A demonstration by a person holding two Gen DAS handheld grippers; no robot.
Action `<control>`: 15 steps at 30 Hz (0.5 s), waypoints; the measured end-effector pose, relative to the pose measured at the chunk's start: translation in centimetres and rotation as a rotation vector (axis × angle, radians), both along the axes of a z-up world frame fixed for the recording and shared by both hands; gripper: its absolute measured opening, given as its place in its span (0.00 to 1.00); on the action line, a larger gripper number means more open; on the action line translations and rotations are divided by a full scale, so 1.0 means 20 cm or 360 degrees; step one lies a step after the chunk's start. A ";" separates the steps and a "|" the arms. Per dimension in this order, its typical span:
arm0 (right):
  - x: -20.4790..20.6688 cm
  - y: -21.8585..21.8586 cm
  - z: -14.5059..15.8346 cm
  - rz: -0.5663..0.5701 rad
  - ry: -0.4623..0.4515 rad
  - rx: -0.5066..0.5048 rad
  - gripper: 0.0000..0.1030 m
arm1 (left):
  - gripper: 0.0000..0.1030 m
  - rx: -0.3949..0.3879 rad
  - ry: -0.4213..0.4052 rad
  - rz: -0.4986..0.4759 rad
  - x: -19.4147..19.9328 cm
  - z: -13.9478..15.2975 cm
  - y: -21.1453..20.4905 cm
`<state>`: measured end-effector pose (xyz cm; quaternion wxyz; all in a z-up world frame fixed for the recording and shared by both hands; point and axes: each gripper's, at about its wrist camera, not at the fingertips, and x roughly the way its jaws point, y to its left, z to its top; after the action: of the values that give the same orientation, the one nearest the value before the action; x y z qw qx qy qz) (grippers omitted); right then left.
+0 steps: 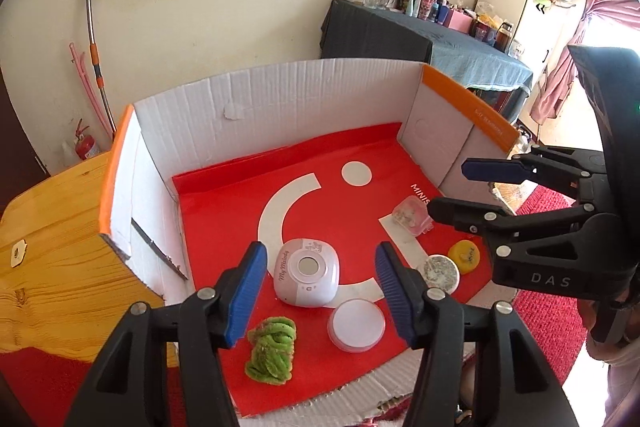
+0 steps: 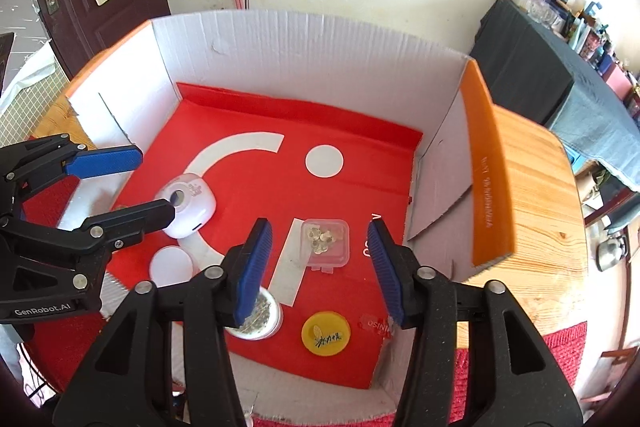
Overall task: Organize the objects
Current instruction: 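Withdraw both tools from the box back over the rug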
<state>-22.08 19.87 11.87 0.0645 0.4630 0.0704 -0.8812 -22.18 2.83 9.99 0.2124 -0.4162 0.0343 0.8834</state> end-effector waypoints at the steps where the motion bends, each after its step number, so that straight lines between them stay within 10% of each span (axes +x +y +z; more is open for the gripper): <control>1: 0.02 0.00 0.02 0.0002 0.0025 -0.0002 0.52 | 0.60 0.0005 0.0022 0.0004 0.02 0.02 0.00; 15: 0.38 0.07 0.16 0.0016 0.0324 -0.0050 0.62 | 0.72 0.0054 0.0274 0.0090 0.33 0.12 -0.07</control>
<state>-14.54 21.31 15.03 0.0686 0.3698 0.0649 -0.9243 -15.59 1.52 12.30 0.1905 -0.3361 0.0258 0.9220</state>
